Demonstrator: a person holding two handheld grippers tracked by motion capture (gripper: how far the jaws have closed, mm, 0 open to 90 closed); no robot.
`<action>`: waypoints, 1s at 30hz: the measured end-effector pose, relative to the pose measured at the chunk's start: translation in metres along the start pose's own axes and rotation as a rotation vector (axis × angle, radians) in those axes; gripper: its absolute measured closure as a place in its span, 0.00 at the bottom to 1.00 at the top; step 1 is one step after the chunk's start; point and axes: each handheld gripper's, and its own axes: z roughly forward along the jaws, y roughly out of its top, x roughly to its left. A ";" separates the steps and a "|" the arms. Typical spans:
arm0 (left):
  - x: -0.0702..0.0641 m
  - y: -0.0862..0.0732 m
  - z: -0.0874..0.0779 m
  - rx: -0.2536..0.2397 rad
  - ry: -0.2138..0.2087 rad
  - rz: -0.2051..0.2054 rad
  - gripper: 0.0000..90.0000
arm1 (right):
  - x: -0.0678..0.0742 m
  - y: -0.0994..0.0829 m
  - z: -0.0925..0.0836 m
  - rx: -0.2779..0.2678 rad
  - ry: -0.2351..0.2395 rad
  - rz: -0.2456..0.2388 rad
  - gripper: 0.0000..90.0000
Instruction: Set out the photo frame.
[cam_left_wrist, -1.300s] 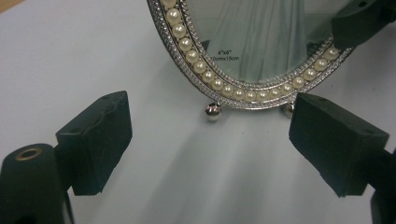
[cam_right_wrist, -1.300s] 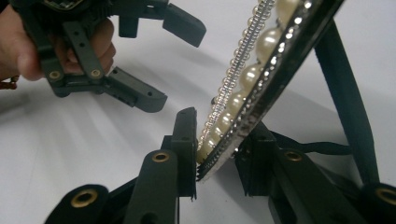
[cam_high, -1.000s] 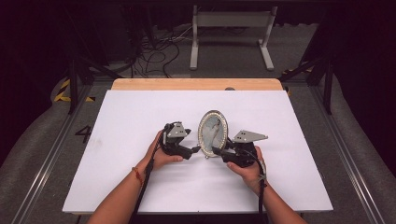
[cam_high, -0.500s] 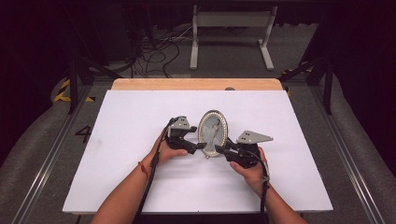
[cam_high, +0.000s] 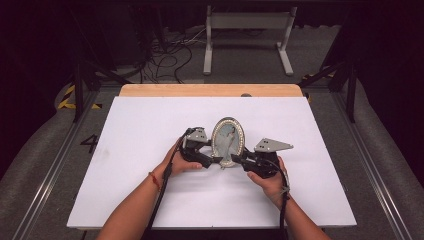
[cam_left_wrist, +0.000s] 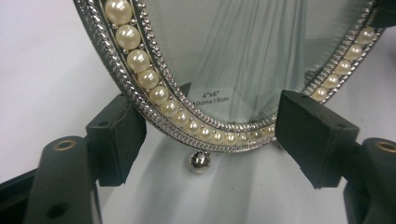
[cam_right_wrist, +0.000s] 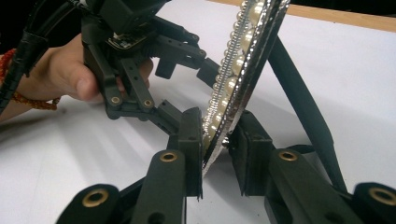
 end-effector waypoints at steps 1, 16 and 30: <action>-0.001 0.000 -0.001 0.016 0.021 0.000 0.34 | -0.001 0.000 0.000 -0.002 0.001 0.004 0.84; -0.020 -0.010 -0.012 0.065 0.059 0.012 0.38 | -0.005 0.000 0.001 -0.022 -0.029 0.019 0.84; -0.005 0.010 -0.005 -0.074 0.064 0.000 0.25 | 0.006 0.002 -0.019 -0.099 -0.117 -0.022 0.85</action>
